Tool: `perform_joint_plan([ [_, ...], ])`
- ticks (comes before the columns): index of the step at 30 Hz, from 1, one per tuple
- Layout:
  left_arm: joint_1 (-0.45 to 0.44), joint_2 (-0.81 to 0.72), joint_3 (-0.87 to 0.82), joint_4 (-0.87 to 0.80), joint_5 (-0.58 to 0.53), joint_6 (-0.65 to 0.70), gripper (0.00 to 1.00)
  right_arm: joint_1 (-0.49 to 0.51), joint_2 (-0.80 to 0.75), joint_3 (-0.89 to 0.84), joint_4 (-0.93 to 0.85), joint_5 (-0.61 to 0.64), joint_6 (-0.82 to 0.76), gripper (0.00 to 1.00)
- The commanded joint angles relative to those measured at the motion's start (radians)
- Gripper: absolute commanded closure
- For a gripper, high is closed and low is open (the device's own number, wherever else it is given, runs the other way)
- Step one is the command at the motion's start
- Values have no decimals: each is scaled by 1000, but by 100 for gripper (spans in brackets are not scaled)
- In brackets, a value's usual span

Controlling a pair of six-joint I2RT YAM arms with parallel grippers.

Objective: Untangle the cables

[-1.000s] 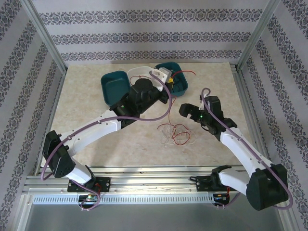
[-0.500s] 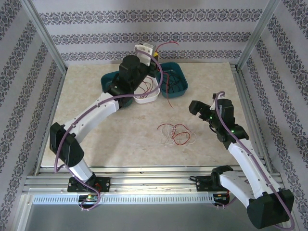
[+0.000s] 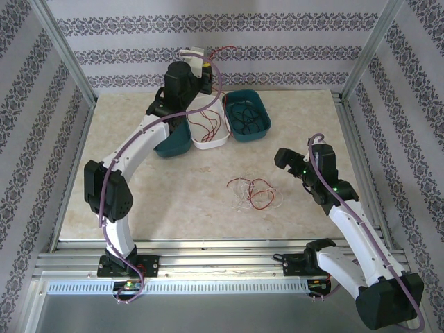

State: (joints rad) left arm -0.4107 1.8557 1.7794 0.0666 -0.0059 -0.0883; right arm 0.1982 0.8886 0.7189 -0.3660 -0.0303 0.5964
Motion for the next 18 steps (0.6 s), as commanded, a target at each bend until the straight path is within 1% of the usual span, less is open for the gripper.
perform_joint_plan([
  [1, 29, 33, 32, -33, 34, -31, 100, -7, 9, 23, -16, 33, -6, 2],
  [10, 75, 115, 68, -41, 45, -25, 100, -6, 26, 22, -10, 30, 3, 2],
  [18, 119, 232, 211, -66, 69, 14, 100, -7, 30, 28, -16, 29, 9, 2],
])
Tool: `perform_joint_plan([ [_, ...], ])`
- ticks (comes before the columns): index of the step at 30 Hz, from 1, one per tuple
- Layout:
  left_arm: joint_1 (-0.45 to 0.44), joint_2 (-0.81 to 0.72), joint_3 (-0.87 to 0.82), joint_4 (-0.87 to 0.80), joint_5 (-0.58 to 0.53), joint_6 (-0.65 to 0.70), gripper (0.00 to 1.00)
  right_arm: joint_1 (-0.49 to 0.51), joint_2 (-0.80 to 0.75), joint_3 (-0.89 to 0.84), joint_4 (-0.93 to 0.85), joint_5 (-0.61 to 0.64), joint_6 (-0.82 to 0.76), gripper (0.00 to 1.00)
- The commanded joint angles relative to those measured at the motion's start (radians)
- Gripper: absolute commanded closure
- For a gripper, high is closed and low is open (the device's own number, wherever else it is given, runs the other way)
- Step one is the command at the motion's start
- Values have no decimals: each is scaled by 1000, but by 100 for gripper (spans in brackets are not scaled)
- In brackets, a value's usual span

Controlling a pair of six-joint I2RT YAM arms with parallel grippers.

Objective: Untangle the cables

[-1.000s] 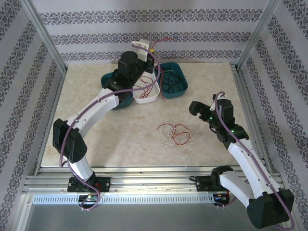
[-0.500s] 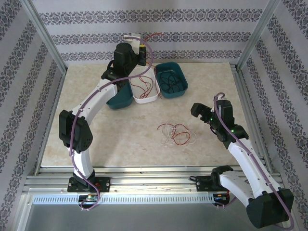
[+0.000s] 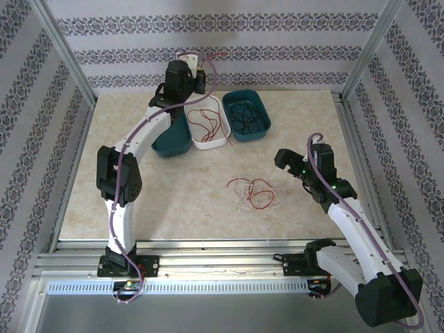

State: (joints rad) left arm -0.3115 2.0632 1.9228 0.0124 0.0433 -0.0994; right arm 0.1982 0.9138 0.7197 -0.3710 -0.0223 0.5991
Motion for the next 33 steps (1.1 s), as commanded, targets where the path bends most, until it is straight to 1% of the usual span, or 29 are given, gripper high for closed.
perform_joint_plan([
  [1, 23, 45, 92, -17, 22, 28, 100, -8, 4, 26, -12, 22, 9, 2],
  [8, 40, 160, 236, -42, 44, 52, 100, -6, -8, 22, -20, 23, 24, 2],
  [13, 54, 214, 295, -69, 27, 86, 100, -6, -16, 27, -42, 33, 25, 2],
  [29, 116, 222, 291, -101, -10, 192, 100, -4, 13, 26, -40, 33, 30, 2],
  [33, 142, 199, 248, -89, 32, 197, 100, -5, 10, 27, -51, 42, 30, 2],
])
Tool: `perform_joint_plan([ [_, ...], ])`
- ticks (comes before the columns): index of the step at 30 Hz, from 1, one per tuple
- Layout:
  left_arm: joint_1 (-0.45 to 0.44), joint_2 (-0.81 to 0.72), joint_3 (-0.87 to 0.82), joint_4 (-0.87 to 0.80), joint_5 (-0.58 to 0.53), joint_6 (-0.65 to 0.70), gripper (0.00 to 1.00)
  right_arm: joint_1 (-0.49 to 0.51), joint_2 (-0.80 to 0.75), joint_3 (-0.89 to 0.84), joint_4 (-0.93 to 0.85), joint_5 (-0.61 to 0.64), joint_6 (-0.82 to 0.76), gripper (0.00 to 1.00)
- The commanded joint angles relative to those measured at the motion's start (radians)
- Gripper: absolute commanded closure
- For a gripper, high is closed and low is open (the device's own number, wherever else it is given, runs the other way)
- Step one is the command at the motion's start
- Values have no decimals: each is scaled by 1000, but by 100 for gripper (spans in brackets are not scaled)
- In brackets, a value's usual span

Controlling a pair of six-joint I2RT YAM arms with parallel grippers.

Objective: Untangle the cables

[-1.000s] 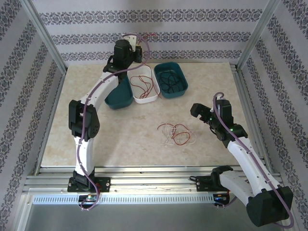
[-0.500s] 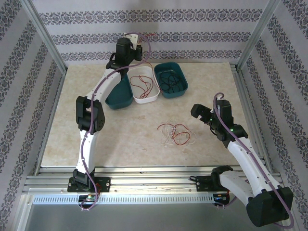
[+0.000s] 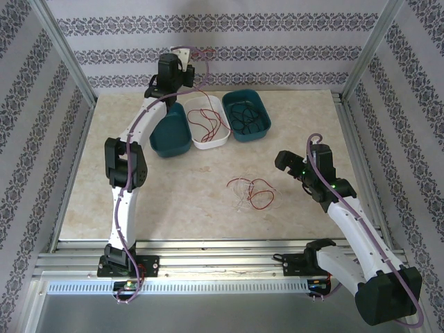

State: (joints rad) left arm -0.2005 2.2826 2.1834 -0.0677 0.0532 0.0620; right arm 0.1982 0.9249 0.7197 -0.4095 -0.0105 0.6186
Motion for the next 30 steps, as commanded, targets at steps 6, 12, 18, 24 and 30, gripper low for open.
perform_joint_plan([
  [6, 50, -164, -295, 150, 107, 56, 100, -6, 1, 18, -11, 44, 13, 2],
  [12, 52, -270, -484, 227, 89, 62, 100, -3, 30, 21, 4, 22, 14, 2],
  [18, 69, -285, -512, 231, 77, 60, 100, -2, 13, 10, 2, 24, 15, 2],
  [24, 87, -280, -475, 198, 64, 97, 100, -3, -27, -2, -24, 47, 13, 2],
  [30, 117, -303, -503, 198, 61, 117, 100, -3, -41, 1, -40, 64, 3, 2],
])
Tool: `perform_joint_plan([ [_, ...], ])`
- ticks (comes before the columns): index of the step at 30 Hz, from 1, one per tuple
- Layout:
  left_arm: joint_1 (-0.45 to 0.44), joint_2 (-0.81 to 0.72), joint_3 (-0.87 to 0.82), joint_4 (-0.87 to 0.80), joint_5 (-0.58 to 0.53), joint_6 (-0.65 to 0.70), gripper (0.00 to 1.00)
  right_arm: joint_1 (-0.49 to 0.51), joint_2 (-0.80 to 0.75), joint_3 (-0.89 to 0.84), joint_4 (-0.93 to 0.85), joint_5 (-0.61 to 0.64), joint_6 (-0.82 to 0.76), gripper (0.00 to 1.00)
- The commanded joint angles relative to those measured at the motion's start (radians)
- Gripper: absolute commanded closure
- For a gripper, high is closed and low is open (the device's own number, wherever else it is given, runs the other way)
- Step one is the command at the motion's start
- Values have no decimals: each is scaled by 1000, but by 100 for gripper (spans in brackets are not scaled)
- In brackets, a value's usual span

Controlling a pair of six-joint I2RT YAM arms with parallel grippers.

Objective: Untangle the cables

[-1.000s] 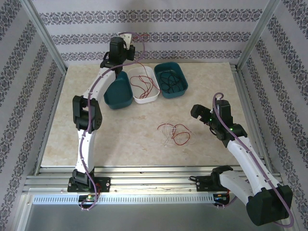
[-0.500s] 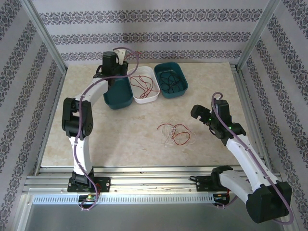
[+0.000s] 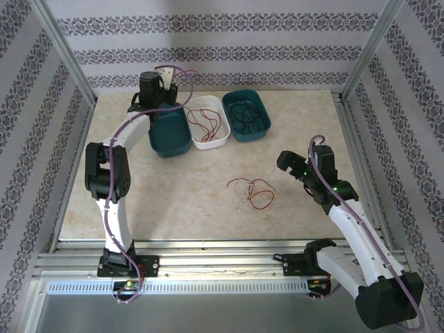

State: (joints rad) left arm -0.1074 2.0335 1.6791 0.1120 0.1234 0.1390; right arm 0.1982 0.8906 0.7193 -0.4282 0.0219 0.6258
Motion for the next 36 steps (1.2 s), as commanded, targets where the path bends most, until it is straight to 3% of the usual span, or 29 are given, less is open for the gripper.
perform_joint_plan([
  [1, 28, -56, 2, 17, -10, 45, 100, -2, -1, 5, -22, 28, -3, 2],
  [13, -9, -8, 31, 6, 133, 54, 100, -2, 32, 17, 5, 16, 2, 2],
  [22, -74, 146, 233, -93, 218, 77, 100, -2, 27, 11, 5, 17, 2, 2],
  [28, -97, 264, 376, -215, 199, 117, 100, -3, 4, 9, -15, 26, -4, 2],
  [36, -103, 239, 302, -229, 194, 219, 100, -3, -1, -1, -18, 37, -10, 2],
])
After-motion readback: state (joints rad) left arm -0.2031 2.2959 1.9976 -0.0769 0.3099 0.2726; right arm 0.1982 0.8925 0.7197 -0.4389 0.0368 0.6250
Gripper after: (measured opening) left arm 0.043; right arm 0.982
